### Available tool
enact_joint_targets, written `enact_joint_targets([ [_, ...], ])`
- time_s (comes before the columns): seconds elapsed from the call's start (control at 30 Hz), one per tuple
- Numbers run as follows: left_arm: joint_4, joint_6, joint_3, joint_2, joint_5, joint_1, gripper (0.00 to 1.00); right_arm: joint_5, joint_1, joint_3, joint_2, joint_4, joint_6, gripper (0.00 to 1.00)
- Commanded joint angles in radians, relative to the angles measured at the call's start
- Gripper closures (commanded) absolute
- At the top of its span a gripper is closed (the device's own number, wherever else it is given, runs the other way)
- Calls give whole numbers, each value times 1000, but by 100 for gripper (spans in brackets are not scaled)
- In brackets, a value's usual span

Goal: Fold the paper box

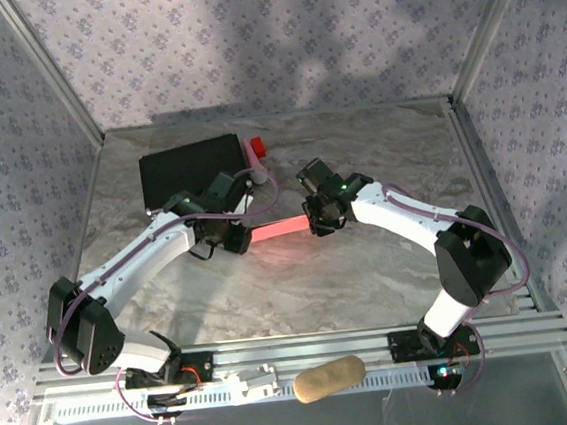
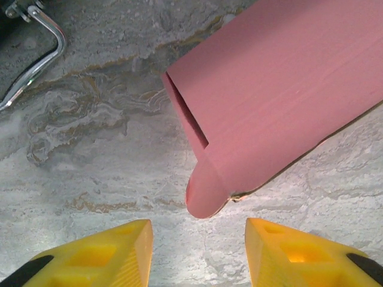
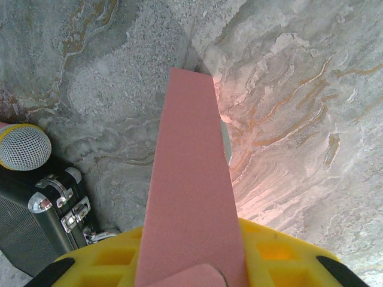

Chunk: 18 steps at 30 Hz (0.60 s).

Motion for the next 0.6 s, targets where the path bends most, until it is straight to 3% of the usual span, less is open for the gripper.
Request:
enact_joint_targets([
  [0.0, -5, 26, -8, -38, -15, -7, 55, 21, -5, 9, 4, -78, -5, 70],
  [0.2, 4, 47, 23, -32, -57, -7, 59, 18, -3, 8, 7, -75, -5, 70],
  [0.37, -5, 61, 73, 17, -54, -8, 69, 21, 0, 11, 10, -77, -4, 70],
  [0.57, 12, 56, 100, 32, -45, -8, 71, 22, 0, 10, 9, -74, -4, 70],
])
